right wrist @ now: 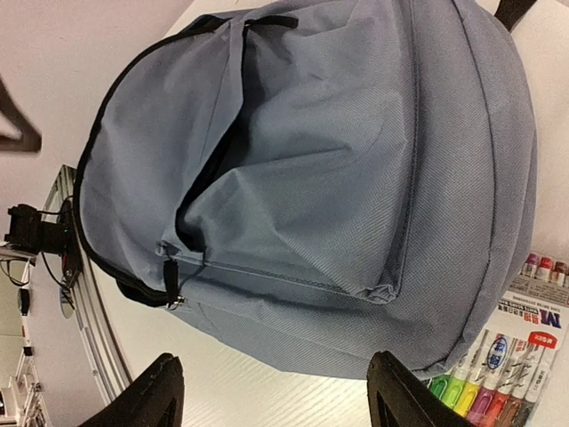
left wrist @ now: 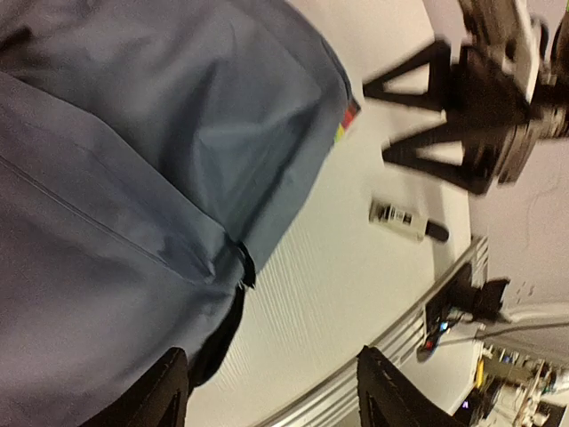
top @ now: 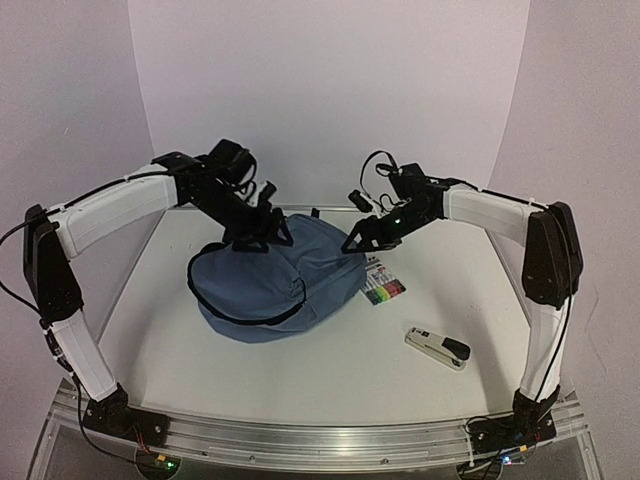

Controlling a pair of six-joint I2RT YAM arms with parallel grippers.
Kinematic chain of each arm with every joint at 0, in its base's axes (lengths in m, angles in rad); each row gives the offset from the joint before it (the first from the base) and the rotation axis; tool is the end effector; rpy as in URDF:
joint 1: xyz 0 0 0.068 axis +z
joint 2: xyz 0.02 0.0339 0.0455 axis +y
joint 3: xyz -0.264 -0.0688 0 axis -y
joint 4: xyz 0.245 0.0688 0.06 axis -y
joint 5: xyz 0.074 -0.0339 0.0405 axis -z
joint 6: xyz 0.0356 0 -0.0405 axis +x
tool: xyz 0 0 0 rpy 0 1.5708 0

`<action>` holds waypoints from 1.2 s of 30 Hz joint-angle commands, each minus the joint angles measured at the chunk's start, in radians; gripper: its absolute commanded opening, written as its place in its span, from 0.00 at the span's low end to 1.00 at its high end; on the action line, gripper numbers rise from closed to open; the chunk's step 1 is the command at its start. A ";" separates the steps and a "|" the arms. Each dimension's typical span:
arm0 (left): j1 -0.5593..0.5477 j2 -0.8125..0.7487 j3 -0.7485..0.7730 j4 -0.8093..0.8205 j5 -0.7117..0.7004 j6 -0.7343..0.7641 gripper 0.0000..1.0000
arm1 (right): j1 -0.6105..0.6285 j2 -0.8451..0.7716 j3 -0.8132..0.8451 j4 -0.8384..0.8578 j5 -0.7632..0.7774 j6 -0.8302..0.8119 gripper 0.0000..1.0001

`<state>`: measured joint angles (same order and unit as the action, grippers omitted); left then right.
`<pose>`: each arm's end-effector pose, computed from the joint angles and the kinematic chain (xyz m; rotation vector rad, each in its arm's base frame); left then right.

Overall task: Pack the student bag
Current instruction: Adjust the student bag at the center of the board, then zip the student bag at the center of the board.

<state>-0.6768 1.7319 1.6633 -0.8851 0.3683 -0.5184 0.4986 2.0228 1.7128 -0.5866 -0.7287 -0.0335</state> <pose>0.2827 -0.2436 0.3297 0.3724 2.6720 -0.8976 0.3836 0.2359 0.2548 -0.9541 2.2634 1.1001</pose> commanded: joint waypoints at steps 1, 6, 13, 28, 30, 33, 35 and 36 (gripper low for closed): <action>-0.079 0.065 0.042 -0.074 0.025 -0.005 0.55 | -0.011 0.046 0.072 0.004 0.123 0.018 0.70; -0.131 0.168 0.119 -0.120 0.025 -0.036 0.44 | -0.018 0.075 0.106 0.002 0.176 0.026 0.71; -0.136 0.268 0.218 -0.162 -0.071 -0.103 0.39 | -0.021 0.080 0.091 0.006 0.172 0.060 0.71; -0.136 0.394 0.327 -0.224 -0.158 -0.167 0.36 | -0.021 0.095 0.087 0.006 0.152 0.073 0.74; -0.136 0.413 0.344 -0.227 -0.167 -0.172 0.36 | -0.021 0.099 0.083 0.007 0.149 0.072 0.74; -0.136 0.457 0.394 -0.258 -0.176 -0.172 0.34 | -0.021 0.108 0.082 0.008 0.140 0.072 0.75; -0.136 0.475 0.428 -0.283 -0.184 -0.170 0.30 | -0.021 0.115 0.080 0.007 0.129 0.073 0.75; -0.136 0.480 0.438 -0.291 -0.187 -0.169 0.27 | -0.021 0.119 0.080 0.007 0.123 0.073 0.75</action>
<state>-0.8146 2.1843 2.0225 -1.1189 0.2204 -0.6826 0.4767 2.1131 1.7767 -0.5903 -0.5750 0.0315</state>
